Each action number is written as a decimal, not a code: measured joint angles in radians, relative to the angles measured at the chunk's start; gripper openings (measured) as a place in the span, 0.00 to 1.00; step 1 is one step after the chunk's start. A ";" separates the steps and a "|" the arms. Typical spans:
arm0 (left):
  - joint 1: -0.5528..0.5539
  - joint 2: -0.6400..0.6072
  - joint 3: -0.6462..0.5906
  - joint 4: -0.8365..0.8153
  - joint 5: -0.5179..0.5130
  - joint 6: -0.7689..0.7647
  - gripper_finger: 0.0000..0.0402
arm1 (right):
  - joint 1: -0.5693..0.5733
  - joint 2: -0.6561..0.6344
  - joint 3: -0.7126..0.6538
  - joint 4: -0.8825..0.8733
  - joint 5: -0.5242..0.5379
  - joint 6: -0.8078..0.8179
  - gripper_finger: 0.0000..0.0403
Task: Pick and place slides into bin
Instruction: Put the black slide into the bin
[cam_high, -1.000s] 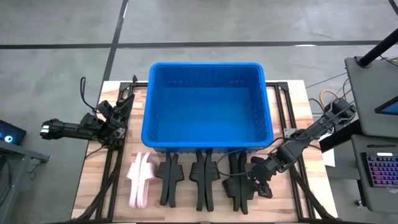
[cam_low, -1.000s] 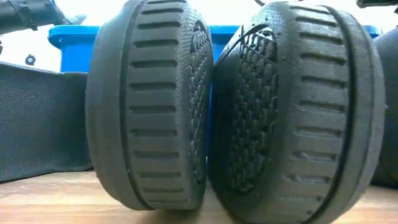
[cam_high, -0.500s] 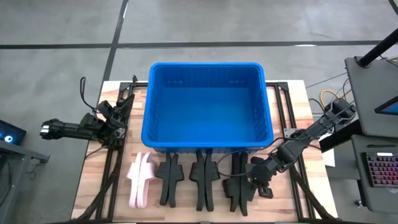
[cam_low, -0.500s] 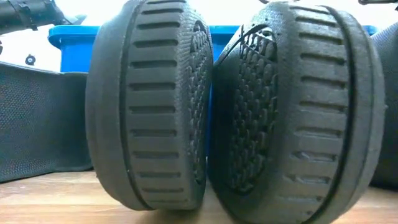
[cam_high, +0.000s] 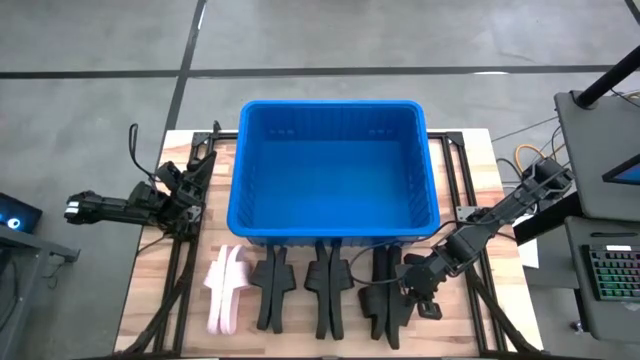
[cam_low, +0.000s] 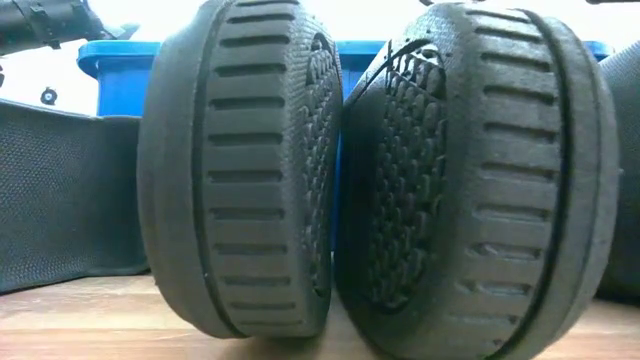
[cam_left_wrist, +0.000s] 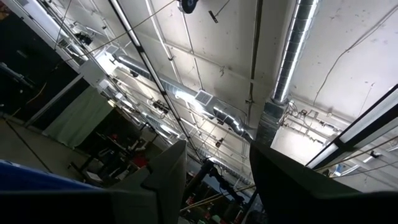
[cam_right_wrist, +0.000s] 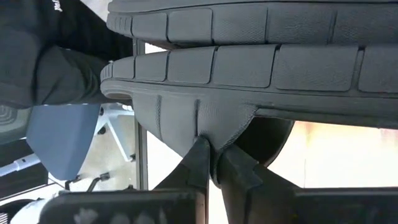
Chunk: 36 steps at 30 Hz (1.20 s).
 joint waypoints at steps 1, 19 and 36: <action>0.000 0.000 0.000 0.000 0.000 0.000 0.40 | 0.000 0.000 0.000 0.000 -0.002 0.000 0.03; 0.000 0.000 0.000 0.000 0.000 0.000 0.40 | 0.000 -0.003 0.067 -0.088 -0.078 0.007 0.03; 0.000 0.000 0.000 0.000 0.000 0.000 0.40 | 0.000 -0.007 0.268 -0.294 -0.175 0.027 0.03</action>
